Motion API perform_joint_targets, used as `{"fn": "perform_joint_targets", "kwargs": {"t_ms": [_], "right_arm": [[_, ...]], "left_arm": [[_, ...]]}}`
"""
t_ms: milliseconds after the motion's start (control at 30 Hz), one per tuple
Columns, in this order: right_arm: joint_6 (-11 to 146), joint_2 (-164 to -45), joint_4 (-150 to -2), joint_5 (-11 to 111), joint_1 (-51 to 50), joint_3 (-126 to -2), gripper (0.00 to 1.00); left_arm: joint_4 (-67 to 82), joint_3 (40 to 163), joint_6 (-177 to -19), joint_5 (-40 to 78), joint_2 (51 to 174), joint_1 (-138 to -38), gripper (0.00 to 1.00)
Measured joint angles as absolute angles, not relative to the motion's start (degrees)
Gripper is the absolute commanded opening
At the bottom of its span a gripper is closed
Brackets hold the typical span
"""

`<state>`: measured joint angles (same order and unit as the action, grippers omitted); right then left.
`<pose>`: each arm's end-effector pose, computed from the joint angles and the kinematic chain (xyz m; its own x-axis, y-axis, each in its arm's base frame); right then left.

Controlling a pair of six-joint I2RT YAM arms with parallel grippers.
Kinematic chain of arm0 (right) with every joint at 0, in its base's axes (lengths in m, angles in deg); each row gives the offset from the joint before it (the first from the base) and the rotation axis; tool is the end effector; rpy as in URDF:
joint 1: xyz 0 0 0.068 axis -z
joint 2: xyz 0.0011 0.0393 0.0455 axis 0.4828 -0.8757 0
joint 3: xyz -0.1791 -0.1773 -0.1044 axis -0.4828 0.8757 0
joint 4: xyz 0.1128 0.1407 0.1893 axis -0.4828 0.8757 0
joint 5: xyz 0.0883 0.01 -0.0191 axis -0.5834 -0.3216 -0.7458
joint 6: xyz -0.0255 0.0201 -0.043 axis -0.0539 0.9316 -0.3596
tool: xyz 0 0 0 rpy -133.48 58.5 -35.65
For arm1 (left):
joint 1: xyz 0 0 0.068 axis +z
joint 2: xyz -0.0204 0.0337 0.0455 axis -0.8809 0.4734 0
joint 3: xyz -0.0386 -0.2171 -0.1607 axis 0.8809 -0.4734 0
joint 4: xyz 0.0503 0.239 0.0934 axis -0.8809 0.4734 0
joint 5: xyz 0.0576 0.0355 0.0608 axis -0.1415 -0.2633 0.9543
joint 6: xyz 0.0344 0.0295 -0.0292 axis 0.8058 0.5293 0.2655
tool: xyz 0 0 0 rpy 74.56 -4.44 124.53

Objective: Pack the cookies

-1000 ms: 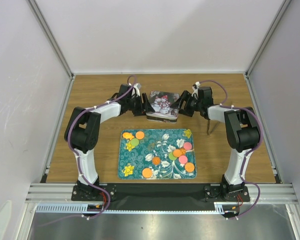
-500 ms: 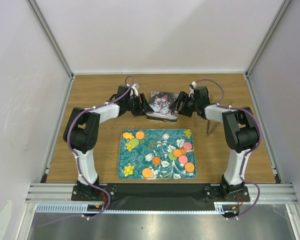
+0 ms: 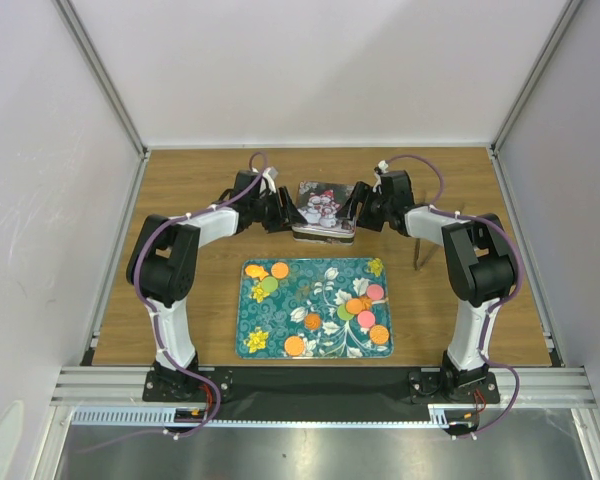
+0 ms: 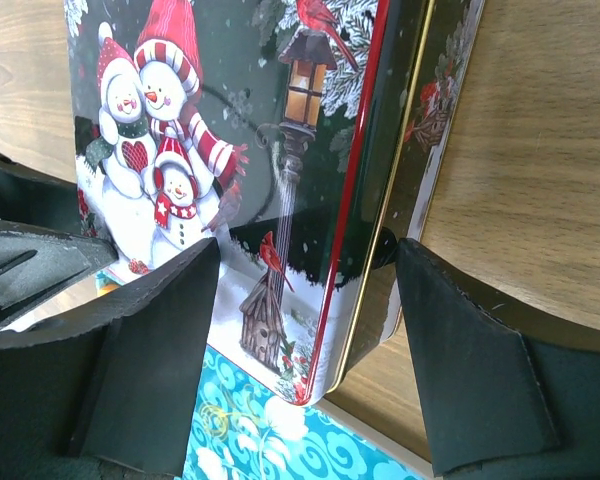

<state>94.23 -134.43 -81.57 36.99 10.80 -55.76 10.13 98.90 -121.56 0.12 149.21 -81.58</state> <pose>0.3927 0.1410 0.1661 -0.7996 0.2809 -0.5307 -0.1302 0.7817 0.6099 0.3863 -0.1566 0.1660 -0.8798 -0.2267 -0.4178 0.1343 0.7246 -0.6760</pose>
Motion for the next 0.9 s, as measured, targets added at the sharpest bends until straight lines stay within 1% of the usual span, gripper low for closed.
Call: {"fn": "perform_joint_targets", "kwargs": {"t_ms": [300, 433, 800, 833, 900], "right_arm": [[94.06, -134.43, -81.57, 37.89, 10.39, -55.91, 0.75], [94.06, -134.39, -81.61, 38.22, 10.28, -55.91, 0.75], [92.84, -133.93, -82.44, 39.09, 9.73, -55.39, 0.79], [92.7, -133.82, -82.73, 39.11, 9.73, -55.15, 0.79], [92.33, -133.54, -82.95, 39.22, 9.73, -54.8, 0.79]], "left_arm": [[6.11, 96.45, -123.41, 0.12, 148.83, -81.54, 0.0], [2.11, 94.05, -124.57, 0.18, 148.33, -81.47, 0.0], [-11.0, 87.34, -129.47, -0.76, 148.03, -80.68, 0.0], [-11.64, 87.1, -129.86, -0.91, 148.09, -80.66, 0.1], [-12.71, 86.68, -130.19, -0.96, 148.18, -80.64, 0.11]]}}
